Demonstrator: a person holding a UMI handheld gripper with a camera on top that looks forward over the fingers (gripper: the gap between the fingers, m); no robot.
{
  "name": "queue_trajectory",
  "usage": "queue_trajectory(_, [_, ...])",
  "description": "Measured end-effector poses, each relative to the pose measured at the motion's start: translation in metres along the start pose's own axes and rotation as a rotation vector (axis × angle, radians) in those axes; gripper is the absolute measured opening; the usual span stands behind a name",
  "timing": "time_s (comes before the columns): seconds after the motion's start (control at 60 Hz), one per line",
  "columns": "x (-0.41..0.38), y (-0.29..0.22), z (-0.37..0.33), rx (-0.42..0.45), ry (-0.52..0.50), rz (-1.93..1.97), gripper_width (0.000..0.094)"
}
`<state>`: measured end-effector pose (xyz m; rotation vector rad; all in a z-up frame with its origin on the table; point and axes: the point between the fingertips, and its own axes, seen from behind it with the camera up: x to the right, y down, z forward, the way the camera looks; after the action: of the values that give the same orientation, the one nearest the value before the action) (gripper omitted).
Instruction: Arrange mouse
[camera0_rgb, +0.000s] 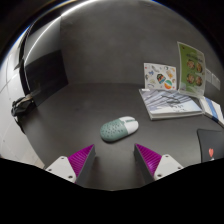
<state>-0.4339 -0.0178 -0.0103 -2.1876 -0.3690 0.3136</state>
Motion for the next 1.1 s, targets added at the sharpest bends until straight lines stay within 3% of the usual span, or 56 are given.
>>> queue_trajectory(0.15, [-0.007,-0.022,0.034,-0.023,0.053,0.013,0.0829])
queue_trajectory(0.167, [-0.008,-0.024,0.036,-0.024,0.061,0.011,0.0892])
queue_trajectory(0.183, [-0.007,-0.027,0.040,-0.026,0.076,0.012,0.0840])
queue_trajectory(0.417, [-0.006,-0.057,0.087,-0.044,0.201,0.037,0.0835])
queue_trajectory(0.483, [-0.006,-0.062,0.094,-0.042,0.218,0.051,0.0779])
queue_trajectory(0.5, [-0.006,-0.063,0.095,-0.042,0.221,0.054,0.0810])
queue_trajectory(0.533, [-0.006,-0.063,0.095,-0.038,0.230,0.059,0.0756])
queue_trajectory(0.55, [-0.007,-0.063,0.095,-0.035,0.230,0.057,0.0665])
queue_trajectory(0.6, [-0.010,-0.064,0.098,-0.026,0.228,0.052,0.0530])
queue_trajectory(0.8, [-0.019,-0.068,0.092,-0.038,0.235,0.020,0.0429])
queue_trajectory(0.967, [-0.022,-0.157,0.010,0.188,0.168,-0.065,0.0411])
queue_trajectory(1.1, [0.098,-0.218,-0.120,0.376,0.371,-0.107,0.0405])
